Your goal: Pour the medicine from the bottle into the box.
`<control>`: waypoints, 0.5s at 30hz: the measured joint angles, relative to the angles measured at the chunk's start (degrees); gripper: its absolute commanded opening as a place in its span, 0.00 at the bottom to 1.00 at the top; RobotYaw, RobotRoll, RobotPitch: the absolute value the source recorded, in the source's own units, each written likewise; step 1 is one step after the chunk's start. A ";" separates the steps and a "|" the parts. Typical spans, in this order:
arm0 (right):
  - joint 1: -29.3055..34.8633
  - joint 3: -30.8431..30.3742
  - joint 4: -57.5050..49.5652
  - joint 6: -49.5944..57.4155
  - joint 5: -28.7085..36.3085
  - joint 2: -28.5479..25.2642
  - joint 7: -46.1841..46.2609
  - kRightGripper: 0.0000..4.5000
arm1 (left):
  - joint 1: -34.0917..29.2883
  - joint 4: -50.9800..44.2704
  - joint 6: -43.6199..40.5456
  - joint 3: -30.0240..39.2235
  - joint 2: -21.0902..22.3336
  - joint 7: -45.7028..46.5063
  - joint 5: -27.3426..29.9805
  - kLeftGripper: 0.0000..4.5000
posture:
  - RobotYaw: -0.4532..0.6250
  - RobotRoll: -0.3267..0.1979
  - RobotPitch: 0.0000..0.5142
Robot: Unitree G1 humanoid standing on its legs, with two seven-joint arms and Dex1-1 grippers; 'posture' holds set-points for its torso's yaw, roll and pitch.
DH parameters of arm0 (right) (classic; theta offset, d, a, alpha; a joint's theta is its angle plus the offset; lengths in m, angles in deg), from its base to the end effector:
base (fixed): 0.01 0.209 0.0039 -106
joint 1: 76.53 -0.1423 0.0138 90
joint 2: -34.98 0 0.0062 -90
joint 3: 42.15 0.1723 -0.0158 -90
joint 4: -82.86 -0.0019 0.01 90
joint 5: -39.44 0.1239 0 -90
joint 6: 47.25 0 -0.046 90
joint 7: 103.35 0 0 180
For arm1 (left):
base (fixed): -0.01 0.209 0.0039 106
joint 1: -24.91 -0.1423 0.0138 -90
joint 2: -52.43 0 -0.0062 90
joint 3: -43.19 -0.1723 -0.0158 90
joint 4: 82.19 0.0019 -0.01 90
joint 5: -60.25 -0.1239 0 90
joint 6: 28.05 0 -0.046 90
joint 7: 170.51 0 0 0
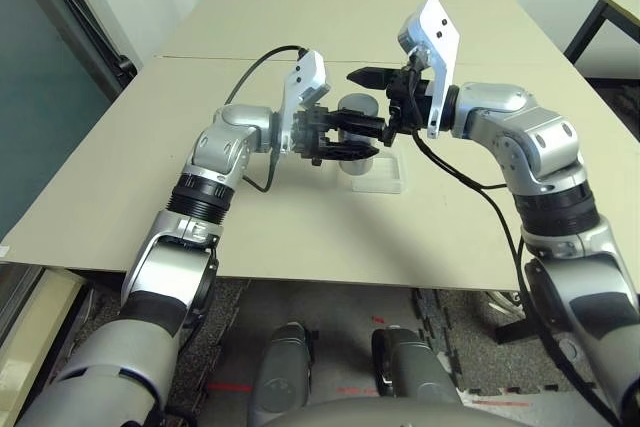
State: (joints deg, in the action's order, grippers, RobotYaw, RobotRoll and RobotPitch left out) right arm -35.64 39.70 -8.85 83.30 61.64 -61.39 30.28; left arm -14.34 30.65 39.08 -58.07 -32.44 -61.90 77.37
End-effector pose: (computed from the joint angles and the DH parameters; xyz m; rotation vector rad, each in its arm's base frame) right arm 0.2839 -0.1358 0.2333 -0.2168 -0.0202 1.1231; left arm 0.3164 0.1476 0.1937 0.2084 0.1090 -1.4369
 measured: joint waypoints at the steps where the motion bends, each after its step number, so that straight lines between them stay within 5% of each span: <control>1: 0.01 0.03 -0.02 0.12 0.15 -0.18 0.00 1.00 | -0.01 -0.03 -0.05 0.00 -0.05 0.11 0.00 0.56 | 0.45 0.62 0.16; 15: 2.57 1.96 -3.62 2.62 4.72 -5.83 -0.02 1.00 | 0.01 0.28 -0.23 0.11 0.02 1.33 0.00 0.56 | 0.44 0.62 0.17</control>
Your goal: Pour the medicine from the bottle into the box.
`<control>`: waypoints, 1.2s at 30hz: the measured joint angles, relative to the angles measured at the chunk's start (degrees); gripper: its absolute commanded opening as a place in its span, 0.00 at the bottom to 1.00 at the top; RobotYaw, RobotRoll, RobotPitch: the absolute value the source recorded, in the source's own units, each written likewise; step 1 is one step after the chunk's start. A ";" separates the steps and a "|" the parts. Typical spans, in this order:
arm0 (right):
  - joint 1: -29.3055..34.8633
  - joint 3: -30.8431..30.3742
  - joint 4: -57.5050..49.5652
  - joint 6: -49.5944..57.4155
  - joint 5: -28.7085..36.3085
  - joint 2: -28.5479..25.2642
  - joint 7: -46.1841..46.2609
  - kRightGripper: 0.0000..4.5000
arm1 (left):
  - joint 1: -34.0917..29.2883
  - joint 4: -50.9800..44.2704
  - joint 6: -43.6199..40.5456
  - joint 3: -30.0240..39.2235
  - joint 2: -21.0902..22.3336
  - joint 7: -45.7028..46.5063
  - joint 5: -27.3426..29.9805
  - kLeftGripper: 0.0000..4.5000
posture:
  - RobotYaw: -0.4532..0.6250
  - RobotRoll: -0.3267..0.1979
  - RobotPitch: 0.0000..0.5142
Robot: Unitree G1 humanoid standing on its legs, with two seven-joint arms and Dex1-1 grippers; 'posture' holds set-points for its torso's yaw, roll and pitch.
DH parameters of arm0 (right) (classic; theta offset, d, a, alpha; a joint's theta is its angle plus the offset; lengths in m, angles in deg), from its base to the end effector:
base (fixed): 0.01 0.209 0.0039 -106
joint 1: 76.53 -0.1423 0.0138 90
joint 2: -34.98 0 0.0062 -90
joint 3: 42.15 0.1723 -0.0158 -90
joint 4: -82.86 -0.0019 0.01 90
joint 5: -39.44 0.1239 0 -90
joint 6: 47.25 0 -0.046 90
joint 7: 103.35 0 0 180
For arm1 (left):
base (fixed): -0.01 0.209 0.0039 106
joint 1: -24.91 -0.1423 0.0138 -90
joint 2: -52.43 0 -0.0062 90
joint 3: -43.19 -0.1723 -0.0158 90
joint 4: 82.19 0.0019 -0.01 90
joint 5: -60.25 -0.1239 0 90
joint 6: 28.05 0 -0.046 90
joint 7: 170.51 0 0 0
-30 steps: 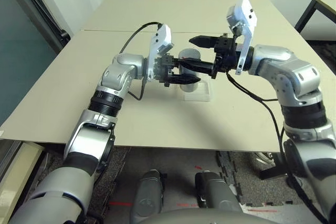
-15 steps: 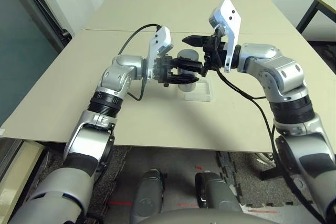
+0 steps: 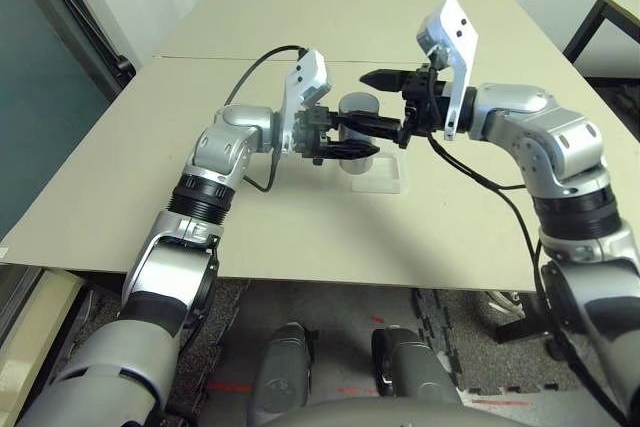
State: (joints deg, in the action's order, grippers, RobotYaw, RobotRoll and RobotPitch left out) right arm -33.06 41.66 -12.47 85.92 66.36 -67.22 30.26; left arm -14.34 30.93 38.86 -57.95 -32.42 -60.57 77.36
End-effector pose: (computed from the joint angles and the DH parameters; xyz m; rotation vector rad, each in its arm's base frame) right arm 0.2760 -0.1580 0.2350 -0.2079 0.0092 1.0989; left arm 0.3167 0.1484 0.1930 0.2033 0.1125 -1.4100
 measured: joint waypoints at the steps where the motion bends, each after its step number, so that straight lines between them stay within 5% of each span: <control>1: 0.12 0.09 -0.28 0.15 0.27 -0.49 -0.01 1.00 | 0.00 0.00 0.00 0.00 0.01 0.10 0.00 0.56 | 0.44 0.62 0.17; 9: 0.83 5.84 2.51 0.71 0.19 -6.69 1.92 1.00 | -1.27 -0.14 0.01 1.23 1.49 -0.90 0.07 0.56 | 0.44 0.62 0.16; 24: 3.38 6.27 1.07 2.75 1.11 -8.42 -2.15 1.00 | -1.98 -0.35 0.05 1.20 1.63 -0.96 0.06 0.56 | 0.44 0.62 0.16; 36: 2.06 3.72 -5.66 7.19 5.59 -4.46 -3.51 1.00 | -1.82 0.61 1.06 1.20 1.33 -0.96 -0.12 0.56 | 0.44 0.62 0.16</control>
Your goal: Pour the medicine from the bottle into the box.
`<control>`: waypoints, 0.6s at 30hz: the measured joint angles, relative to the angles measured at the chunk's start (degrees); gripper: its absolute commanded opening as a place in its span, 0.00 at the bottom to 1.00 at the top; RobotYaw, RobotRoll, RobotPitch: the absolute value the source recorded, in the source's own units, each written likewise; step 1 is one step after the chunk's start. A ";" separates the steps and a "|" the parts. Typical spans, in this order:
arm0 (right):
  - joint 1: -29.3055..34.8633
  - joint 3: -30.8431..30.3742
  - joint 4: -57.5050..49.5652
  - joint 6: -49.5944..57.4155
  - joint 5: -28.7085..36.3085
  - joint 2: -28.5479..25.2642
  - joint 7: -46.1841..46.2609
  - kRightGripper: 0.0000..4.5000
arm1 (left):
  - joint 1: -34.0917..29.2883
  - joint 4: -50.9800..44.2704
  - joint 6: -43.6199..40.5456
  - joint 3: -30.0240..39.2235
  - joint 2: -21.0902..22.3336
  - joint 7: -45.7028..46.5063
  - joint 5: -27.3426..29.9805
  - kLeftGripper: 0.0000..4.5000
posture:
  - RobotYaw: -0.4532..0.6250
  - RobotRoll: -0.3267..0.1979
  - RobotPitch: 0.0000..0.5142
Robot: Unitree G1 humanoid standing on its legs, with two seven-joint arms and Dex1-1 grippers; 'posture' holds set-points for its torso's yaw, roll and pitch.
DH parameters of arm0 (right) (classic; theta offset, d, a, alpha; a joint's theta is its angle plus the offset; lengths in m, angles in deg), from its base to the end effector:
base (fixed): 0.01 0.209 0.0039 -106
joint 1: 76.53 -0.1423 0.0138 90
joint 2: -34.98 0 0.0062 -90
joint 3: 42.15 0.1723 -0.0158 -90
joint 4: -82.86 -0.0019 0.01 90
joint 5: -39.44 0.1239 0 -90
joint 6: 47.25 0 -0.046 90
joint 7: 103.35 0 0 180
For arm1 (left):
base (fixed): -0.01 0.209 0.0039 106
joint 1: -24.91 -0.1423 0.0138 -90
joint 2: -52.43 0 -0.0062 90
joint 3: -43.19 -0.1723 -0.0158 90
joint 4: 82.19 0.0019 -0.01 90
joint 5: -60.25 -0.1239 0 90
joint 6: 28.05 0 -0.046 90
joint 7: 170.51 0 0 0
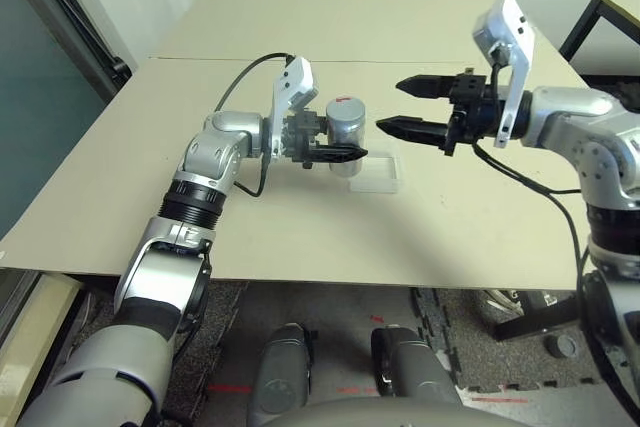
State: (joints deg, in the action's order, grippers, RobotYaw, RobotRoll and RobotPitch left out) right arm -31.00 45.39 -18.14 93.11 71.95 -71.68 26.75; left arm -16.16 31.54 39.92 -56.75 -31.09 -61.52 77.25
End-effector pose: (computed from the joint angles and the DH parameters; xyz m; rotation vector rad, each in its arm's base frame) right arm 0.2630 -0.1747 0.2414 -0.1747 0.0640 1.1603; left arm 0.3155 0.1606 0.1861 0.1901 0.1255 -1.3881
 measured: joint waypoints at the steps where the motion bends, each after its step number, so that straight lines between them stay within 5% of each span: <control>1: -0.51 -0.71 0.05 -0.12 -0.20 0.53 0.33 1.00 | 0.07 0.03 0.03 0.00 -0.18 0.00 -0.01 0.56 | 0.44 0.62 0.15; 18: -4.78 -6.62 6.80 -5.95 -7.76 6.86 1.85 1.00 | 0.20 -0.06 0.26 -0.13 -1.46 0.01 -0.24 0.56 | 0.45 0.62 0.14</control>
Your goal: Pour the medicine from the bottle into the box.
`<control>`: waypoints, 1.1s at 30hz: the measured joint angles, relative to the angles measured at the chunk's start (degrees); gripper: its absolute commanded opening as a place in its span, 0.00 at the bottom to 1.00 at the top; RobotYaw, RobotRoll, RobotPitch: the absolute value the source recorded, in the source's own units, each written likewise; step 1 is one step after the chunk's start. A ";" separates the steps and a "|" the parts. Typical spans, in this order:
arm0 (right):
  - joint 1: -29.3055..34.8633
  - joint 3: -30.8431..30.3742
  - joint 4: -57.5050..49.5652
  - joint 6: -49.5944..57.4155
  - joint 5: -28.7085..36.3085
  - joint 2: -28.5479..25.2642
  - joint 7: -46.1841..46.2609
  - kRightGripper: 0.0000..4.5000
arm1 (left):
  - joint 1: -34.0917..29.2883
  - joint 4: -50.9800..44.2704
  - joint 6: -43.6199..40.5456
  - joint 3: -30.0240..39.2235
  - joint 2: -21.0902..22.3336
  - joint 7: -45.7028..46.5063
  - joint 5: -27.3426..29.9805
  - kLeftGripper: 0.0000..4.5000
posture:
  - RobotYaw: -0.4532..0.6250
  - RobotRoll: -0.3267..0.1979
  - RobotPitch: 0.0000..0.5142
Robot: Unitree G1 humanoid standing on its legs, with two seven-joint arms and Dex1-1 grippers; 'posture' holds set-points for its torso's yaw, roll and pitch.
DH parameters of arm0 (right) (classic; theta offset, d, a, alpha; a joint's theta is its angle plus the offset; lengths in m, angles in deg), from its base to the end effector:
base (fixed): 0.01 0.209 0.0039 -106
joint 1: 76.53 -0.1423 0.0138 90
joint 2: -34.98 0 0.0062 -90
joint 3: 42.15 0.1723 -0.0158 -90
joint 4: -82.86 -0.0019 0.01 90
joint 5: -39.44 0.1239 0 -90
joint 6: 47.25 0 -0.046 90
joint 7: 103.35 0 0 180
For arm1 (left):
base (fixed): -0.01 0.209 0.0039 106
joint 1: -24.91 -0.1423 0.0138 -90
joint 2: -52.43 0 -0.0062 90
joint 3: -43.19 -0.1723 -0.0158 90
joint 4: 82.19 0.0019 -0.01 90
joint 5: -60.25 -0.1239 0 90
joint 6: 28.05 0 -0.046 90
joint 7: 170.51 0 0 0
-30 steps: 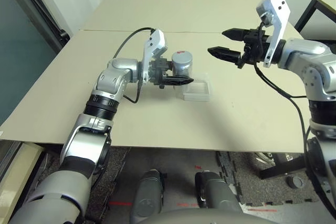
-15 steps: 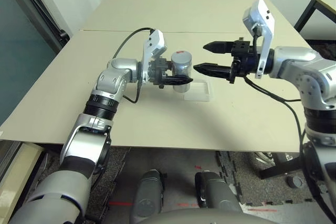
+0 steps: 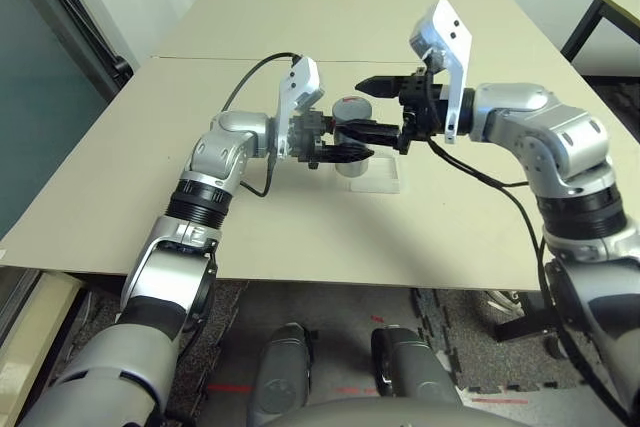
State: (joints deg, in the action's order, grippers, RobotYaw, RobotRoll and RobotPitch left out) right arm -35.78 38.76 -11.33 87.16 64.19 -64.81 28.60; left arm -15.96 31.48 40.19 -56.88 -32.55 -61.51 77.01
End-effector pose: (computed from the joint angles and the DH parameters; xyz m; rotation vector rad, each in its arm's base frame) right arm 0.2795 -0.1415 0.2374 -0.2395 0.0352 1.1604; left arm 0.3157 0.1534 0.1855 0.1845 0.1123 -1.4086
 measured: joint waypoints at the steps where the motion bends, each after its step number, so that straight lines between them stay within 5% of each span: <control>1: -0.08 -0.13 0.21 -0.24 -0.36 0.22 0.00 1.00 | 0.00 -0.02 -0.01 0.00 -0.01 0.00 0.00 0.56 | 0.45 0.62 0.15; 18: -0.93 -0.28 2.08 -1.15 -2.00 0.80 0.07 1.00 | -0.01 -0.09 -0.28 -0.01 -0.11 0.09 0.01 0.56 | 0.45 0.62 0.16; 33: 3.04 2.69 -2.44 1.96 0.55 -3.84 -0.08 1.00 | 0.07 1.77 -0.09 0.09 0.09 0.17 -0.19 0.56 | 0.43 0.62 0.16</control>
State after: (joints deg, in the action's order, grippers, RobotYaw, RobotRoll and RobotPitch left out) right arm -32.74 41.45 -13.77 89.12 64.74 -68.66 28.52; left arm -15.89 33.25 40.09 -56.79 -32.45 -61.34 76.83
